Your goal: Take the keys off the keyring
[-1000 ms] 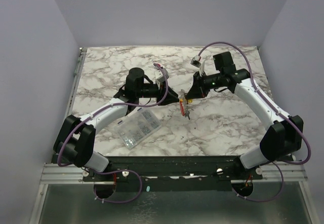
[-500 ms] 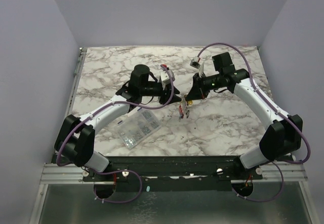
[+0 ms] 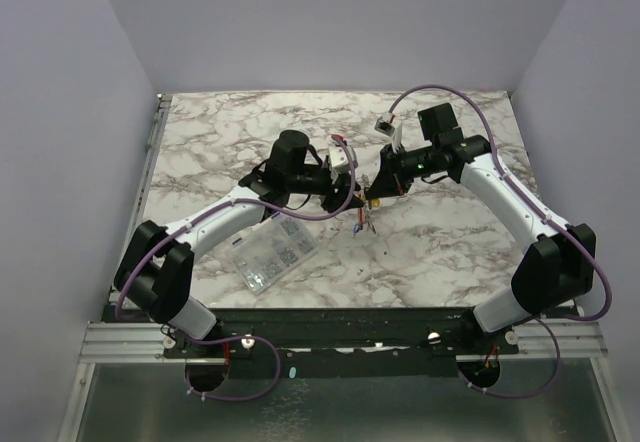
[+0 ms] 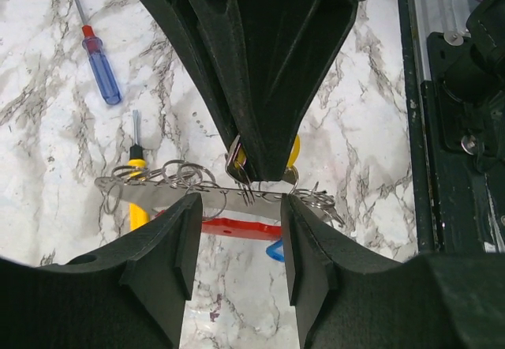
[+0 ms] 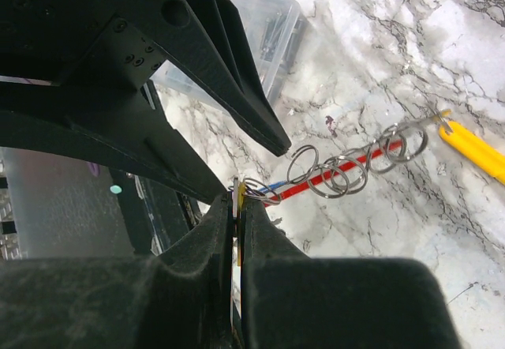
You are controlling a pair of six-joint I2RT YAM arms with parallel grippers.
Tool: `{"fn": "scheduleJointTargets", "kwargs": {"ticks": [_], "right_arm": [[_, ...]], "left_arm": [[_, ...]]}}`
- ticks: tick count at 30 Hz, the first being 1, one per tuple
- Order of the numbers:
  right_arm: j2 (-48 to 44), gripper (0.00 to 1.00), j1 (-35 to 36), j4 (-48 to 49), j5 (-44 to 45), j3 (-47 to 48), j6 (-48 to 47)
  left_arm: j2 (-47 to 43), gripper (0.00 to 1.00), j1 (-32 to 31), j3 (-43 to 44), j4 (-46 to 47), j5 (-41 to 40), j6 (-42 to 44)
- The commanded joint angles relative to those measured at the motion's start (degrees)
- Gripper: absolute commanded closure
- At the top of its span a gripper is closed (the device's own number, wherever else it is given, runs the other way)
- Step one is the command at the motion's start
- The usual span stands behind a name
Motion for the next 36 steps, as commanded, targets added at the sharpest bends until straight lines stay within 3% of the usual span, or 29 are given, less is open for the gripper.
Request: {"fn": "scheduleJointTargets", "kwargs": {"ticks": [1, 8, 14, 16, 36], "right_arm": [[0.07, 0.99, -0.13, 0.44, -1.92, 1.52, 0.77], [-0.38, 0.99, -0.02, 0.38, -2.25, 1.03, 0.69], [-0.79, 0.99, -0.01, -0.52, -2.21, 1.46, 0.19], [-0.98, 0.99, -0.04, -0.74, -1.9, 1.47, 0.01], [2.32, 0.99, -1.05, -2.63, 5.56, 1.4, -3.2]], "left_arm": [[1.15, 0.52, -0.81, 2.16, -0.56, -2.49, 1.04], [1.86, 0.63, -1.39, 2.62, -0.6, -2.63, 1.13], [1.67, 0.87, -1.38, 2.38, -0.66, -2.53, 0.6], [1.52, 1.0, -1.17, 2.42, -0.64, -2.16, 0.11], [-1.92, 1.0, 4.78, -0.9, 9.46, 6.24, -12.06]]}}
